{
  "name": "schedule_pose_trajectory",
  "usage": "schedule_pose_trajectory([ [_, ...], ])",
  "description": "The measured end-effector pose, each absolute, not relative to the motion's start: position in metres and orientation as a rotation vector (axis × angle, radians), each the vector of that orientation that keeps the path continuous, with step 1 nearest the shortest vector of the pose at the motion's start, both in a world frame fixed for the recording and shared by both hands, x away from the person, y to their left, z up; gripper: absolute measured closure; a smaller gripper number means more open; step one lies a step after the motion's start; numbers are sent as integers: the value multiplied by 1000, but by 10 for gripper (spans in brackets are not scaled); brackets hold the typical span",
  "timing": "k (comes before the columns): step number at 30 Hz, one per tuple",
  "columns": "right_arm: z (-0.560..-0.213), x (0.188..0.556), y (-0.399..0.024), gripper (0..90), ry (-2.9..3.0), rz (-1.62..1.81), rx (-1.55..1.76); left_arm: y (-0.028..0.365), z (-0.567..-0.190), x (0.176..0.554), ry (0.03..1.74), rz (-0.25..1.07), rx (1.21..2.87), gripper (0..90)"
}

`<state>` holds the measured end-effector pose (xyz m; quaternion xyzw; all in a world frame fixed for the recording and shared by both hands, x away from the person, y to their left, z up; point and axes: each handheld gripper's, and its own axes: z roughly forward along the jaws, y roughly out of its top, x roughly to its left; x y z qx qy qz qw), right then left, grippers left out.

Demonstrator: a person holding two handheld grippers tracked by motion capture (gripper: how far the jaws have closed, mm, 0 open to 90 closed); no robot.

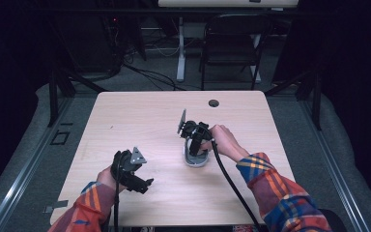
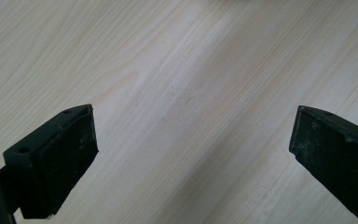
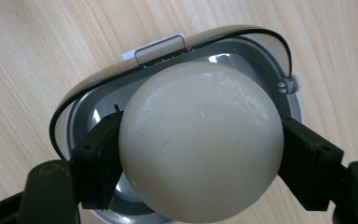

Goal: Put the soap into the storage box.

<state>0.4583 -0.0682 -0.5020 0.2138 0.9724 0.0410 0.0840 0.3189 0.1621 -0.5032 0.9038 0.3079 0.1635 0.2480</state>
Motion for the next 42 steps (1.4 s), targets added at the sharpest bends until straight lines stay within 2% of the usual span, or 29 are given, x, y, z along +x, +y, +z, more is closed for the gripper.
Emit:
schedule_pose_trajectory([
  [20, -510, 454, -74, 229, 2919, 132, 636, 161, -504, 319, 841, 451, 2472, 11],
  [26, -498, 449, -78, 145, 2893, 182, 639, 161, -504, 319, 841, 451, 2472, 11],
  [42, -468, 421, -106, 22, 2857, 360, 616, 160, -504, 319, 842, 451, 2476, 12],
])
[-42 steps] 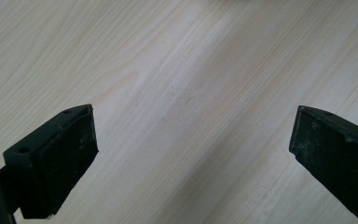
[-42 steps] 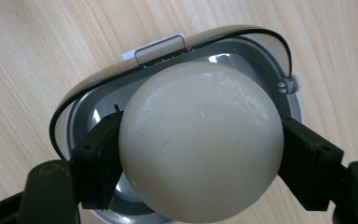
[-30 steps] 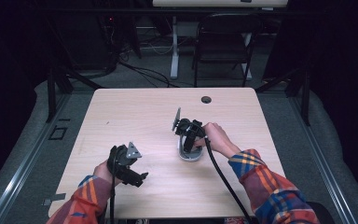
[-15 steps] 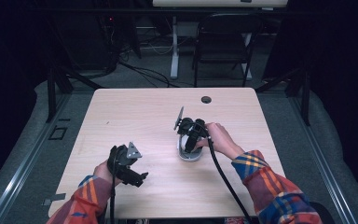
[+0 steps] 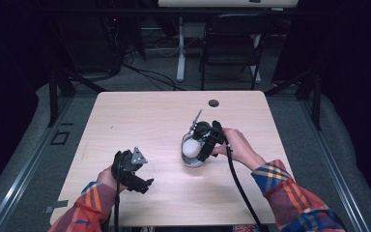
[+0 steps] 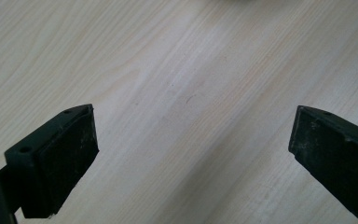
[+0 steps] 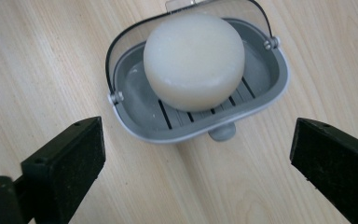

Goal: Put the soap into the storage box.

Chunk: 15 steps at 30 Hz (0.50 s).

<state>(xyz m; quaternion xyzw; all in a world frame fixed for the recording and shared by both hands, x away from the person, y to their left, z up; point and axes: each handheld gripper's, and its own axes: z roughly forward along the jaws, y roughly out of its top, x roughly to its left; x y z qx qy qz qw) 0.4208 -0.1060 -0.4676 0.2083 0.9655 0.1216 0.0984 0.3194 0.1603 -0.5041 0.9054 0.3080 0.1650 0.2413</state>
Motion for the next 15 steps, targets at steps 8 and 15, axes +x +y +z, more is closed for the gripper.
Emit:
schedule_pose_trajectory([
  [8, -464, 408, -137, 0, 2824, 359, 653, 161, -504, 320, 845, 444, 2476, 12],
  [15, -463, 400, -169, 0, 2785, 339, 723, 160, -505, 321, 857, 444, 2469, 11],
])
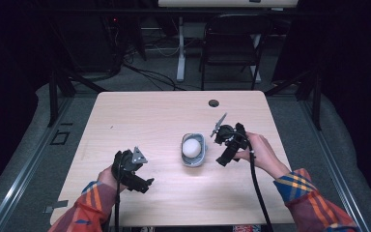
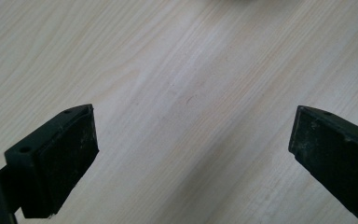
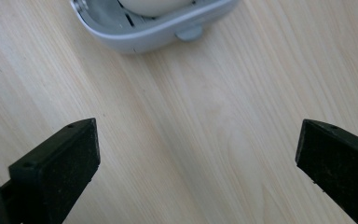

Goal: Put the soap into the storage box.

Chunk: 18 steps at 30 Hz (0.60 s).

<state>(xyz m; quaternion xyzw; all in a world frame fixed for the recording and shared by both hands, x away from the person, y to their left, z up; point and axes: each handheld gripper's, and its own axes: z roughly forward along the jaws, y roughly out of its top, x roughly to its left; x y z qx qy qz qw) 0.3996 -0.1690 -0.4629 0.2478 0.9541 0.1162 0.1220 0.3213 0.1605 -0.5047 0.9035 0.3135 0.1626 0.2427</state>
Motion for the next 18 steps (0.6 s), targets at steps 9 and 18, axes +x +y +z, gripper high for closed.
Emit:
schedule_pose_trajectory([
  [9, -472, 380, -219, 0, 2746, 356, 869, 159, -506, 322, 857, 446, 2473, 11],
  [18, -506, 355, -261, 9, 2749, 278, 987, 159, -503, 321, 854, 486, 2444, 10],
])
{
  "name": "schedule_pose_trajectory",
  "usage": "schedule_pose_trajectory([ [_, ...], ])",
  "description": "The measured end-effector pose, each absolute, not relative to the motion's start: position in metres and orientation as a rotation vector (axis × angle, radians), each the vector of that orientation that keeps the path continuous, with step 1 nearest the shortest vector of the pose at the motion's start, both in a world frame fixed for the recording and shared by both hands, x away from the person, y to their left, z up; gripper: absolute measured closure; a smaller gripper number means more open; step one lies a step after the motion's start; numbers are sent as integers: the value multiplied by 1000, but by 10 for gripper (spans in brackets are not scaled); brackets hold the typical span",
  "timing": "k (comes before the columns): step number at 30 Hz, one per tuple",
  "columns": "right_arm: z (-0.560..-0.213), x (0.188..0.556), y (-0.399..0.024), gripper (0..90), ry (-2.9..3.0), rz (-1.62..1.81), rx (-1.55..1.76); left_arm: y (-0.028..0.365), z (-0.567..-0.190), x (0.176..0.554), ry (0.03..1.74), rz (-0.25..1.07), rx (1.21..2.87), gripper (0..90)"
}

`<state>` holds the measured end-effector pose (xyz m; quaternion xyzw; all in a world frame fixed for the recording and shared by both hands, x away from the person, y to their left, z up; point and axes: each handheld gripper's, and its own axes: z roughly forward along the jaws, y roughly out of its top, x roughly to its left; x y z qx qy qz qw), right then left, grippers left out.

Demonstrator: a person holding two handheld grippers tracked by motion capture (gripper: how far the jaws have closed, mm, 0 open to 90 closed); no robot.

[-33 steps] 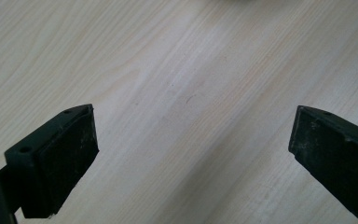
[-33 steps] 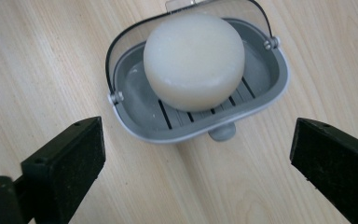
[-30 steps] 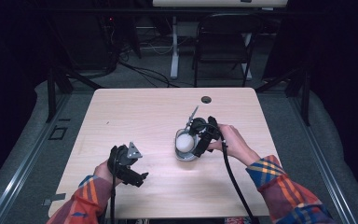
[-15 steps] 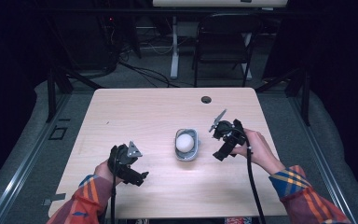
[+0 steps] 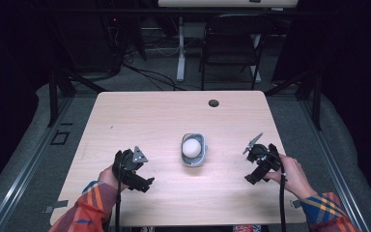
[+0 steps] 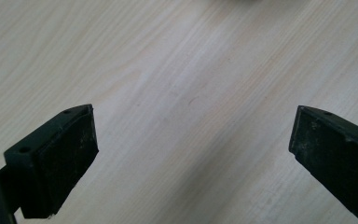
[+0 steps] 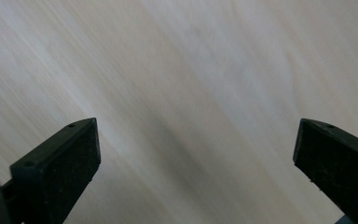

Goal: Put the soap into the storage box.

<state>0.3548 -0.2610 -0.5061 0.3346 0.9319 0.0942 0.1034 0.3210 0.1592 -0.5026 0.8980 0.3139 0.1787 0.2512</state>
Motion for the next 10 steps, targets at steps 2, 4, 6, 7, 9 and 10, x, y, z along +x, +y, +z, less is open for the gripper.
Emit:
schedule_pose_trajectory([
  [2, -518, 348, -269, 6, 2760, 200, 995, 160, -500, 321, 853, 493, 2420, 13],
  [4, -528, 344, -277, 0, 2786, 172, 1036, 160, -502, 321, 853, 483, 2441, 13],
  [6, -531, 341, -280, 0, 2790, 126, 1046, 159, -502, 321, 847, 472, 2447, 12],
  [7, -530, 339, -282, 0, 2781, 143, 1051, 159, -502, 321, 845, 484, 2443, 12],
  [9, -528, 338, -285, 4, 2765, 147, 1061, 159, -502, 321, 841, 480, 2445, 12],
  [10, -528, 339, -286, 9, 2767, 129, 1064, 159, -502, 320, 838, 478, 2447, 12],
])
